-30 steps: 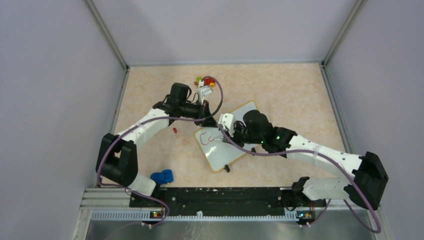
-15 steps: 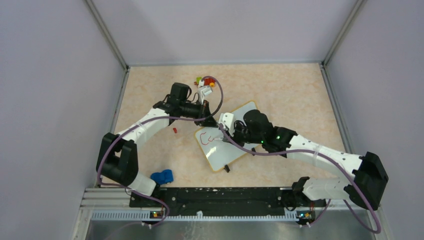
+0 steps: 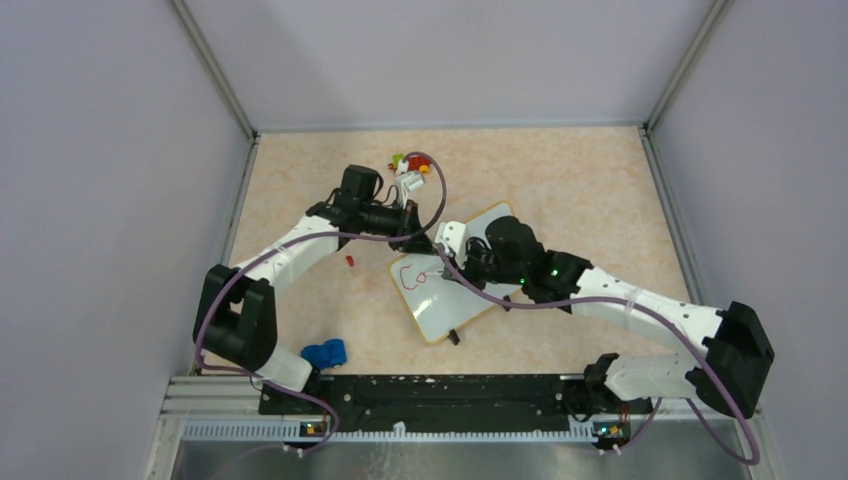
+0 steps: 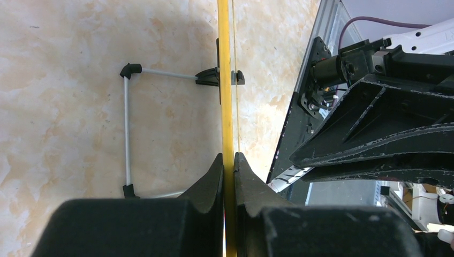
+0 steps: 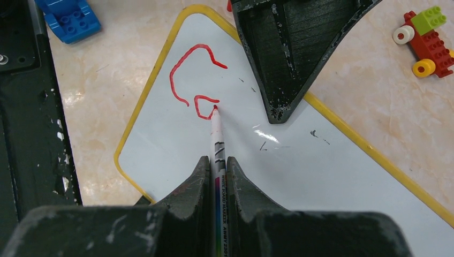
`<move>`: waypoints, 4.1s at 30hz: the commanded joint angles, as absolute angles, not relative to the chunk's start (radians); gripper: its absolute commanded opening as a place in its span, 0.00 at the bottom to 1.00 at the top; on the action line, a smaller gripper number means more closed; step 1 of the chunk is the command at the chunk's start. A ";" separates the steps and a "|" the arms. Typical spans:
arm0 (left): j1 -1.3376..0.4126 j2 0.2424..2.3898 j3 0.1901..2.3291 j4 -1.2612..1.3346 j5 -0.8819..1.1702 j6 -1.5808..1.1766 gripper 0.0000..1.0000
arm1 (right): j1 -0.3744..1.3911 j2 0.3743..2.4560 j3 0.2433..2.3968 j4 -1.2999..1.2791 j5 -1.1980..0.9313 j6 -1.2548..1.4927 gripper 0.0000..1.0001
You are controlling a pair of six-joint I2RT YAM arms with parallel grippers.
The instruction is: Write a sentence on the whiteboard
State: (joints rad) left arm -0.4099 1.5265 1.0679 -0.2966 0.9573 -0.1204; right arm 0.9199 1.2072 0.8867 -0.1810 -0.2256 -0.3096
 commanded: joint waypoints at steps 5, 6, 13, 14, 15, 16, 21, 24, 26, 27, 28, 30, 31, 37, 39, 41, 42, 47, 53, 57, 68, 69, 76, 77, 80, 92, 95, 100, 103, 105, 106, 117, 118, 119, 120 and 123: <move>-0.423 1.555 1.069 -0.316 0.969 -0.058 0.00 | 0.926 1.225 0.950 -0.142 -0.224 -0.301 0.00; -0.423 1.555 1.069 -0.316 0.969 -0.057 0.00 | 0.925 1.225 0.953 -0.143 -0.225 -0.301 0.00; -0.423 1.552 1.066 -0.318 0.969 -0.054 0.00 | 0.924 1.192 0.958 -0.176 -0.254 -0.303 0.00; -0.423 1.552 1.068 -0.319 0.970 -0.054 0.00 | 0.923 1.184 0.957 -0.188 -0.266 -0.307 0.00; -0.423 1.552 1.068 -0.320 0.971 -0.054 0.00 | 0.919 1.172 0.958 -0.209 -0.293 -0.314 0.00; -0.423 1.552 1.069 -0.321 0.972 -0.053 0.00 | 0.916 1.163 0.955 -0.220 -0.308 -0.317 0.00; -0.423 1.549 1.068 -0.324 0.974 -0.052 0.00 | 0.903 1.142 0.926 -0.223 -0.309 -0.321 0.00; -0.423 1.549 1.067 -0.324 0.974 -0.052 0.00 | 0.899 1.144 0.924 -0.203 -0.291 -0.316 0.00; -0.423 1.548 1.068 -0.322 0.977 -0.052 0.00 | 0.898 1.155 0.930 -0.194 -0.280 -0.313 0.00; -0.423 1.550 1.068 -0.322 0.978 -0.052 0.00 | 0.898 1.163 0.934 -0.191 -0.275 -0.311 0.00; -0.423 1.551 1.068 -0.323 0.979 -0.052 0.00 | 0.897 1.170 0.938 -0.189 -0.270 -0.310 0.00; -0.423 1.550 1.069 -0.324 0.980 -0.053 0.00 | 0.898 1.177 0.942 -0.182 -0.262 -0.308 0.00; -0.423 1.549 1.068 -0.324 0.979 -0.054 0.00 | 0.897 1.180 0.944 -0.180 -0.256 -0.307 0.00; -0.423 1.551 1.068 -0.333 0.981 -0.045 0.00 | 0.898 1.202 0.958 -0.182 -0.252 -0.305 0.00; -0.423 1.550 1.069 -0.331 0.980 -0.047 0.00 | 0.898 1.208 0.956 -0.179 -0.249 -0.305 0.00; -0.423 1.552 1.069 -0.331 0.983 -0.048 0.00 | 0.898 1.212 0.956 -0.171 -0.246 -0.303 0.00; -0.423 1.551 1.069 -0.332 0.984 -0.046 0.00 | 0.898 1.213 0.958 -0.170 -0.245 -0.300 0.00; -0.423 1.557 1.067 -0.335 0.986 -0.043 0.00 | 0.898 1.215 0.961 -0.162 -0.234 -0.293 0.00; -0.423 1.561 1.071 -0.337 0.986 -0.041 0.00 | 0.898 1.215 0.959 -0.151 -0.203 -0.288 0.00; -0.423 1.561 1.073 -0.339 0.986 -0.041 0.00 | 0.893 1.211 0.956 -0.149 -0.180 -0.285 0.00; -0.423 1.559 1.074 -0.341 0.983 -0.043 0.00 | 0.880 1.183 0.929 -0.162 -0.172 -0.281 0.00; -0.423 1.557 1.074 -0.341 0.982 -0.044 0.00 | 0.879 1.182 0.927 -0.165 -0.173 -0.282 0.00; -0.423 1.560 1.075 -0.341 0.980 -0.044 0.00 | 0.879 1.176 0.903 -0.179 -0.202 -0.286 0.00; -0.423 1.560 1.077 -0.341 0.981 -0.044 0.00 | 0.879 1.178 0.900 -0.183 -0.208 -0.287 0.00; -0.423 1.562 1.078 -0.341 0.982 -0.044 0.00 | 0.880 1.183 0.896 -0.197 -0.230 -0.293 0.00; -0.423 1.561 1.074 -0.344 0.982 -0.038 0.00 | 0.904 1.193 0.881 -0.231 -0.244 -0.318 0.00; -0.423 1.562 1.074 -0.345 0.983 -0.037 0.00 | 0.904 1.184 0.877 -0.236 -0.238 -0.318 0.00; -0.423 1.560 1.074 -0.345 0.985 -0.038 0.00 | 0.887 1.163 0.887 -0.247 -0.221 -0.321 0.00; -0.423 1.560 1.075 -0.345 0.985 -0.038 0.00 | 0.875 1.156 0.899 -0.248 -0.207 -0.324 0.00; -0.423 1.561 1.074 -0.345 0.984 -0.038 0.00 | 0.871 1.156 0.908 -0.248 -0.199 -0.324 0.00; -0.423 1.561 1.075 -0.345 0.985 -0.039 0.00 | 0.870 1.155 0.913 -0.245 -0.197 -0.324 0.00; -0.425 1.559 1.074 -0.344 0.988 -0.039 0.00 | 0.868 1.170 0.941 -0.219 -0.181 -0.314 0.00; -0.425 1.560 1.074 -0.344 0.987 -0.039 0.00 | 0.868 1.170 0.943 -0.216 -0.178 -0.314 0.00; -0.425 1.561 1.074 -0.344 0.988 -0.039 0.00 | 0.868 1.172 0.944 -0.213 -0.177 -0.313 0.00; -0.425 1.561 1.074 -0.344 0.988 -0.039 0.00 | 0.868 1.173 0.947 -0.211 -0.176 -0.312 0.00; -0.424 1.563 1.075 -0.344 0.989 -0.040 0.00 | 0.869 1.176 0.955 -0.207 -0.175 -0.308 0.00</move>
State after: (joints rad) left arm -0.4080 1.5349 1.0775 -0.3153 0.9752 -0.1017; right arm 0.8745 1.1801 0.8925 -0.2546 -0.2203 -0.3107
